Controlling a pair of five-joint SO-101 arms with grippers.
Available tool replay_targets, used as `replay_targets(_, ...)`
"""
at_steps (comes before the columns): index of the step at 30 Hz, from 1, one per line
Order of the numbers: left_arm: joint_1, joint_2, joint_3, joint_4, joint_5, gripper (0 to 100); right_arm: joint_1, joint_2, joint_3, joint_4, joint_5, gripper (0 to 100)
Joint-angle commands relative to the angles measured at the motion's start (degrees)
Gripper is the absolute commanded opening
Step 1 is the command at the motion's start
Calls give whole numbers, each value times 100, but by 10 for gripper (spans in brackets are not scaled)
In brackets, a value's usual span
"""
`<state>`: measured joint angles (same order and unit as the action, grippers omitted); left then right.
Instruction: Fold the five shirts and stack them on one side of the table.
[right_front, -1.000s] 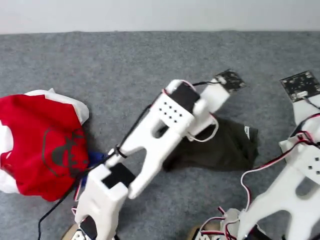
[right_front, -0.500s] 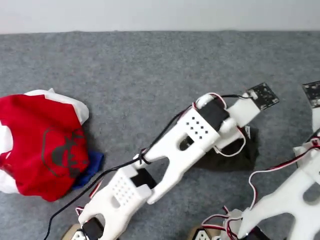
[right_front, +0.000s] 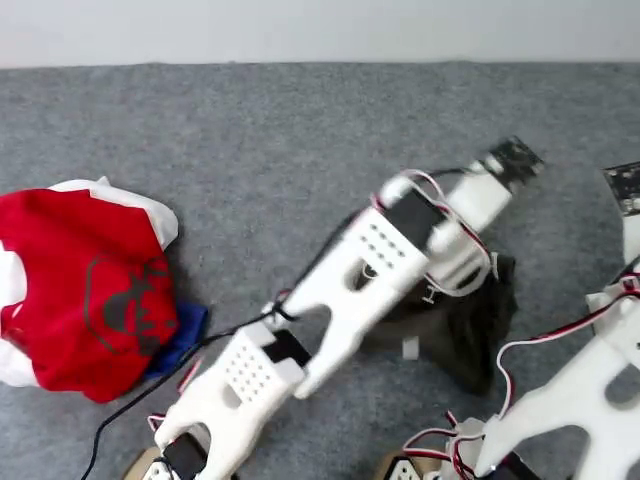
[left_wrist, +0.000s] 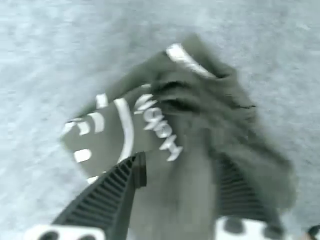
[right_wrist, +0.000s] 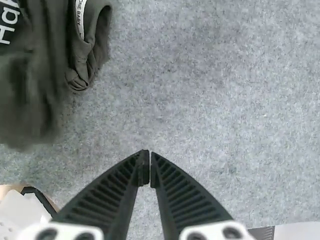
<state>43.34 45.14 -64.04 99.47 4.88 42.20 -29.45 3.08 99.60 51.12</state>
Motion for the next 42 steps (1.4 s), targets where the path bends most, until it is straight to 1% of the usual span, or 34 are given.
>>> replay_targets(1,-536,-633,444,114,-281,24,31,-171,-255,4,26,10)
replay_targets(2,-615,-677,664,114,-413,10,31,-163,-255,4,18,10)
replay_targets(4,-677,-782,1174,114,-527,14,31,-136,-246,4,18,10)
replay_targets(7,-545,-888,1754,114,-598,13,22,-119,-237,4,9,10)
replay_targets(9,-457,-905,1956,97,-668,13,4,-110,-229,4,9,10)
replay_targets(11,-475,-932,1956,88,-668,13,-163,-110,-105,-13,-18,10)
replay_targets(12,-527,-941,1912,79,-659,13,-321,-110,62,-40,-149,10)
replay_targets(15,-1037,-949,1763,97,-598,13,-1182,-75,800,-189,-862,10)
replay_targets(19,-2066,-967,1684,114,-510,13,-2334,286,1459,-787,-1934,10)
replay_targets(21,-2576,-1099,1701,114,-519,13,-2738,637,1547,-1174,-2418,10)
replay_targets(24,-3209,-1433,1736,114,-527,13,-3108,1244,1521,-1701,-2866,15)
replay_targets(26,-3560,-1626,1736,114,-545,13,-3240,1631,1363,-1868,-3024,18)
replay_targets(28,-3842,-1749,1736,114,-668,13,-3310,1938,1134,-1921,-3130,46)
replay_targets(32,-4167,-1899,1736,114,-993,13,-3345,2475,563,-1895,-3411,106)
replay_targets(37,-4193,-1890,1736,114,-1064,13,-3319,2932,105,-1851,-3411,102)
replay_targets(42,-4141,-1890,1736,105,-1064,13,-3099,3178,-114,-1798,-3323,103)
